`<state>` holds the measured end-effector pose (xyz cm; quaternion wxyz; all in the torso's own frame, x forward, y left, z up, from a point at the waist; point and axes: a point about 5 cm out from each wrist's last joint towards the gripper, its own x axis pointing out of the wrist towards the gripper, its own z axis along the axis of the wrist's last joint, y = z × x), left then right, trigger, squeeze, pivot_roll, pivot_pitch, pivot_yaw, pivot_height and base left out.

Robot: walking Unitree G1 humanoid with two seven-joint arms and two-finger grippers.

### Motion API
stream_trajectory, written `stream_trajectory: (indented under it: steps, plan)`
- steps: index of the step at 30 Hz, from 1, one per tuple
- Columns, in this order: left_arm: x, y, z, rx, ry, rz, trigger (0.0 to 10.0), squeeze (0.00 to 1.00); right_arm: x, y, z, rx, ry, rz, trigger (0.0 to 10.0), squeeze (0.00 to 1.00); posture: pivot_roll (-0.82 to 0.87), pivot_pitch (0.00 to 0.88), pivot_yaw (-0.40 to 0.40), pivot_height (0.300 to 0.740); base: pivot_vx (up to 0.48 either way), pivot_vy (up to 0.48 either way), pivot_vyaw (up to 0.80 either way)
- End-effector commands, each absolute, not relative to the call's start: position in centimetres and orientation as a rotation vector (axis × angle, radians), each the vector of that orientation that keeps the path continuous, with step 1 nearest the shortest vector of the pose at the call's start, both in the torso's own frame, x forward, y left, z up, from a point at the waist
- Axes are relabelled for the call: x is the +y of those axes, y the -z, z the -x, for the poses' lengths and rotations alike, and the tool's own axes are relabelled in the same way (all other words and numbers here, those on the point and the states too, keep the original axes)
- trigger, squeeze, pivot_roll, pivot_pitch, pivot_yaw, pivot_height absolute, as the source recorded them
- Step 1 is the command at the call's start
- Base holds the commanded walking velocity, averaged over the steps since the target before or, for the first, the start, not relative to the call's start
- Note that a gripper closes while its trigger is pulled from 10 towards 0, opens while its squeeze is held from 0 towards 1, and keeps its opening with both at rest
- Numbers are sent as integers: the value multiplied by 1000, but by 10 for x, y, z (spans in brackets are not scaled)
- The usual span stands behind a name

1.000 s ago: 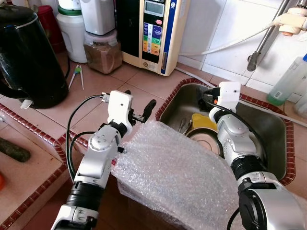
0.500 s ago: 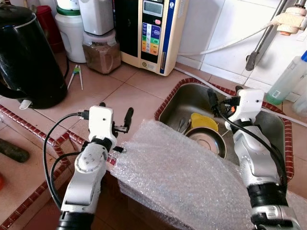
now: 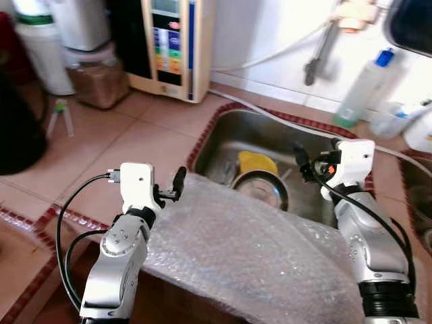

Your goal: Kitchen organization

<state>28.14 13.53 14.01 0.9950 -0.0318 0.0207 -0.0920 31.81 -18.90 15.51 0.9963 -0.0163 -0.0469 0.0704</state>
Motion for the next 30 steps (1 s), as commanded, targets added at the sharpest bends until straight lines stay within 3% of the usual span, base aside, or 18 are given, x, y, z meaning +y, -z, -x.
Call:
stream_trajectory:
  steps: [1,14,21,30]
  plan:
    - [133,-148,-281,19,217,80,10000,0,-183,-162,-317,-116,-153,34,10000,0,-29,87,-67,740,0,0,0]
    - [134,-167,-284,-43,202,-27,10000,0,-182,-173,-317,-175,-139,19,10000,0,-23,89,-62,740,0,0,0]
    - [139,-186,-287,-101,190,16,10000,0,-180,-201,-320,-263,-110,38,10000,0,-25,87,-55,740,0,0,0]
    - [139,-183,-288,-78,202,16,10000,0,-181,-197,-323,-234,-98,33,10000,0,-18,76,-58,740,0,0,-60]
